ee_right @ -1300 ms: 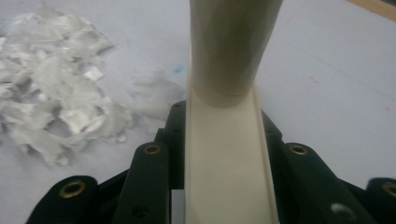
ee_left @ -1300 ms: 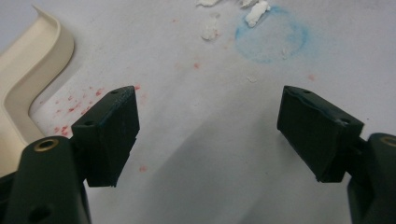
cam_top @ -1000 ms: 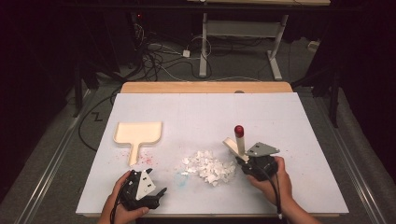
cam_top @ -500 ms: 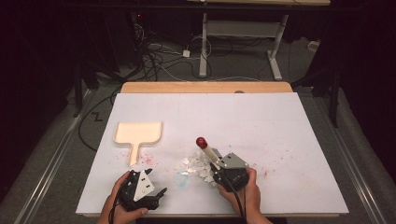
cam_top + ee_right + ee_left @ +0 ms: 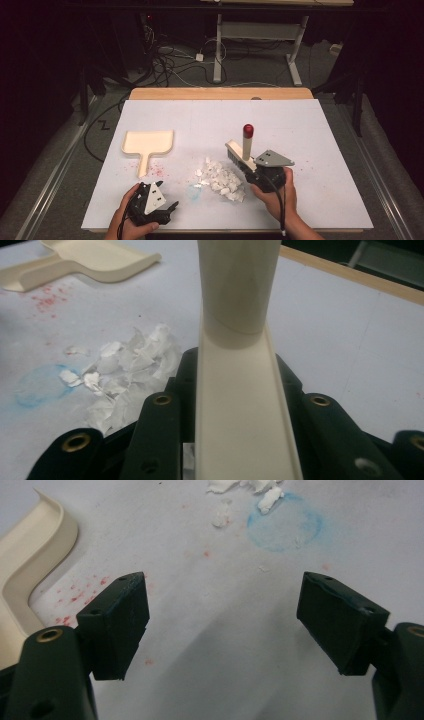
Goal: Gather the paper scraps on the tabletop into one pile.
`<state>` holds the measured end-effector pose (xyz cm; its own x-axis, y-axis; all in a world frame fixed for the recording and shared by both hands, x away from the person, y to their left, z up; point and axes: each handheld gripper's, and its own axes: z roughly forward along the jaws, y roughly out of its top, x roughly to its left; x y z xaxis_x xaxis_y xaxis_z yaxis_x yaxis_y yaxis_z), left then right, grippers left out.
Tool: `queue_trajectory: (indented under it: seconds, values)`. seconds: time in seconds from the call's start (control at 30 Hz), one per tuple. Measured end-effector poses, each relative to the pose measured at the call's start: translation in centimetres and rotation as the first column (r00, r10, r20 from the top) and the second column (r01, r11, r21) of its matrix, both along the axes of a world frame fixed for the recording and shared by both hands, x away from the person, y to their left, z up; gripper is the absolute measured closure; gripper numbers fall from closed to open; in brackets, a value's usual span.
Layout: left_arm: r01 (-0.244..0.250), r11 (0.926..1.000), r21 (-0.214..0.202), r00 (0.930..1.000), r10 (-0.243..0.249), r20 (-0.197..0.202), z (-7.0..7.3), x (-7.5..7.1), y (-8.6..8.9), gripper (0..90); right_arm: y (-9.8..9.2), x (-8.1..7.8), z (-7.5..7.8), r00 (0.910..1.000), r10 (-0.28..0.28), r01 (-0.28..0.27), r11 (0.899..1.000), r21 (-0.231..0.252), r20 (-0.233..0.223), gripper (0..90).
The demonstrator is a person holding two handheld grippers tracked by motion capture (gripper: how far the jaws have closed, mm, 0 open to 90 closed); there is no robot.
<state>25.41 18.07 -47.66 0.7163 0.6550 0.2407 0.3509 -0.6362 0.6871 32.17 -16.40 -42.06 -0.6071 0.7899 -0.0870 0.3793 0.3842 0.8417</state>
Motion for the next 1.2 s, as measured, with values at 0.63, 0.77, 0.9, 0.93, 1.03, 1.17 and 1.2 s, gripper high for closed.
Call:
queue_trajectory:
  seconds: [0.63, 0.77, 0.9, 0.93, 1.03, 1.17, 1.2]
  values:
    - [-0.018, 0.9996, 0.020, 0.9998, 0.019, -0.006, -0.2, 0.0, 0.0, 20.4, -9.7, -3.9, 1.5, 0.9528, 0.288, -0.291, 0.957, -0.017, -0.096, 67.7]
    - [-0.015, 0.9996, 0.025, 0.9999, 0.015, -0.007, -0.2, 0.0, -0.2, 20.4, -10.1, -4.8, 0.4, 0.9369, 0.323, -0.329, 0.944, -0.022, -0.135, 67.7]
    - [-0.016, 0.9995, 0.026, 0.9998, 0.016, -0.012, -0.3, 0.1, -0.2, 20.4, -9.8, -5.3, -0.3, 0.9170, 0.369, -0.376, 0.927, -0.016, -0.151, 67.7]
    - [-0.015, 0.9995, 0.026, 0.9998, 0.016, -0.012, -0.3, 0.1, -0.2, 20.4, -9.6, -5.4, -0.4, 0.9079, 0.388, -0.395, 0.919, -0.009, -0.158, 67.7]
    - [-0.011, 0.9994, 0.032, 0.9999, 0.011, -0.013, -0.3, 0.1, -0.3, 20.4, -8.6, -5.6, -0.6, 0.8992, 0.410, -0.417, 0.909, -0.018, -0.154, 67.7]
    - [-0.008, 0.9995, 0.031, 0.9999, 0.008, -0.014, -0.4, 0.1, -0.3, 20.4, -6.8, -5.2, -0.9, 0.8889, 0.433, -0.441, 0.897, -0.029, -0.151, 67.7]
    - [-0.008, 0.9995, 0.029, 0.9998, 0.009, -0.017, -0.4, 0.2, -0.3, 20.4, -6.5, -5.1, -0.9, 0.8893, 0.434, -0.443, 0.896, -0.038, -0.145, 67.7]
